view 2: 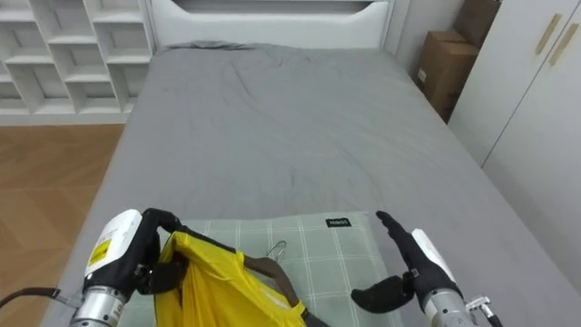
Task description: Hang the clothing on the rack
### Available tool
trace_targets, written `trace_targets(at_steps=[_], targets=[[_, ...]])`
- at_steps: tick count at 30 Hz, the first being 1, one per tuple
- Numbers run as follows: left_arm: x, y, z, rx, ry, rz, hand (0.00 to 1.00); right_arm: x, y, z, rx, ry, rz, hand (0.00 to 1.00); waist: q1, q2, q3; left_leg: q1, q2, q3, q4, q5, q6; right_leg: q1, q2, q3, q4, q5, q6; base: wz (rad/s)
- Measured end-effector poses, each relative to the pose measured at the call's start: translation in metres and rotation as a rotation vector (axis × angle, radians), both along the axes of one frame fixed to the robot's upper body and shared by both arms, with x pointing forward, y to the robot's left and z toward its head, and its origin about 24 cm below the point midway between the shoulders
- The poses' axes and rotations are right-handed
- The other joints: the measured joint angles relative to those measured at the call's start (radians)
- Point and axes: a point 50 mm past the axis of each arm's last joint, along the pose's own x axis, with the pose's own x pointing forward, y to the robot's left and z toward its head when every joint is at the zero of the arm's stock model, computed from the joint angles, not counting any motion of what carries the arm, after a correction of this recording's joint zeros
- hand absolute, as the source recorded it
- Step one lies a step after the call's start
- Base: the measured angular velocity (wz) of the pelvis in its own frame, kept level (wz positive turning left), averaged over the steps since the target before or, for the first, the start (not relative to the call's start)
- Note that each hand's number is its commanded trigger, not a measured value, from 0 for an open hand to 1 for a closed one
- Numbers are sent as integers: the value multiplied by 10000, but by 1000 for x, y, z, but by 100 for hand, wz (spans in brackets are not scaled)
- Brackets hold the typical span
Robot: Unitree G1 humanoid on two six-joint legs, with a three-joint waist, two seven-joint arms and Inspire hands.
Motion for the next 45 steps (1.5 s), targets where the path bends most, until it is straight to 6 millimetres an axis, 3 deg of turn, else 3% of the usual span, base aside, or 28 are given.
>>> trace_targets(at_steps=[22,34,37,45], targets=[[0,-18,6,986,-694,-835,100,-2,16,-7,652,392,496,0,238,-75,-52,29,-4,8,53,1,1,98,-51,-117,12,0,0,0],[-1,-19,7,1673,-1099,-939,100,-25,17,-45,5316,2714,-360,0,284,-77,-53,69,-14,-23,27,1,2,180,-53,-129,-29,0,1,0],[-2,-19,6,1672,-1048,-927,100,-46,17,-70,6272,3980,-849,0,226,-59,-45,83,-43,-173,33,1,1,262,-79,-261,-157,8,-2,13],[-3,-21,5,1733,-1033,-1008,100,-73,15,-93,6796,5611,-1271,0,159,108,-46,57,-45,-230,23,1,0,213,-72,-251,-167,8,-2,2]])
